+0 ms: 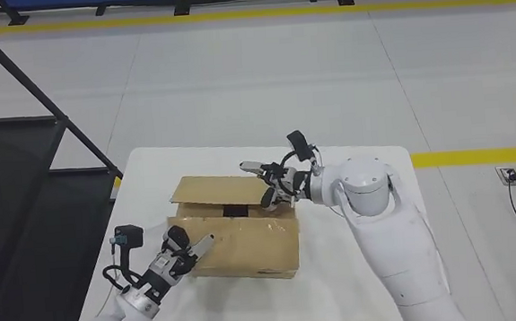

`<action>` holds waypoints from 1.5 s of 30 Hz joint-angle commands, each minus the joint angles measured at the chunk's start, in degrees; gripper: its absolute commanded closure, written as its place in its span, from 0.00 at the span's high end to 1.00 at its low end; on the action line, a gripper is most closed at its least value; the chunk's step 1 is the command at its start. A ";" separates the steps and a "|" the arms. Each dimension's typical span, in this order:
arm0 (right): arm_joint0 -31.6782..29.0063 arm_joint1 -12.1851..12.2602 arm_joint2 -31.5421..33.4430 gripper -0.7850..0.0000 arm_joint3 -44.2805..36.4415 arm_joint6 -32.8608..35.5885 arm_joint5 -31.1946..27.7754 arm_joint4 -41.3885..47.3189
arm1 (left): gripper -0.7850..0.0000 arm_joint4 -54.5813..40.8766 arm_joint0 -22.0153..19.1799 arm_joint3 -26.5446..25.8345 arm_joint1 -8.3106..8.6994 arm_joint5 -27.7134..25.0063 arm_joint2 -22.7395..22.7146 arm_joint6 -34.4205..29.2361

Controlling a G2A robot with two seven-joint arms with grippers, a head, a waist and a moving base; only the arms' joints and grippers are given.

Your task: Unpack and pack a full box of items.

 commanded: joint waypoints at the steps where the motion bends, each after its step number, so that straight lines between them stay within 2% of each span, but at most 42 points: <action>1: 0.39 -0.05 -0.70 1.00 0.67 -0.26 0.27 0.72 | 1.00 0.54 -1.18 0.42 -0.10 0.62 1.04 -0.16; 6: -0.49 0.17 -2.23 1.00 0.19 -0.06 -0.35 1.37 | 1.00 2.26 -3.30 1.12 -0.34 1.56 3.14 0.11; 10: -3.51 0.74 -2.08 1.00 -2.19 -0.77 -3.18 1.15 | 1.00 2.51 -4.68 2.04 -0.53 2.53 4.10 0.45; 18: -11.17 2.31 2.51 1.00 -7.17 -2.66 -9.87 3.63 | 1.00 -0.08 -5.65 2.11 -0.80 3.97 3.66 1.65; 22: -12.68 2.76 3.38 1.00 -6.29 -5.45 -13.56 3.46 | 1.00 -7.46 -3.60 0.91 -0.66 3.90 -1.88 2.63; 27: -11.64 3.35 3.57 1.00 -2.69 -2.24 -16.32 4.46 | 1.00 -15.29 1.08 1.67 -0.27 2.26 -12.85 4.49; 31: -11.74 3.95 3.29 1.00 -1.56 0.87 -22.78 4.14 | 1.00 -19.47 5.05 5.21 -0.14 0.51 -20.15 5.45; 34: -11.90 4.33 3.14 1.00 -0.85 1.82 -26.57 3.81 | 1.00 -22.70 6.43 9.06 -0.08 -0.25 -22.20 3.28; 38: -11.72 4.67 2.18 1.00 -0.28 2.29 -28.71 2.79 | 1.00 -27.40 5.76 13.95 -0.06 -0.04 -21.22 -1.70; 45: -10.70 5.02 0.66 1.00 0.71 1.82 -28.94 2.45 | 1.00 -32.40 -0.20 22.16 -0.22 2.22 -16.22 -6.90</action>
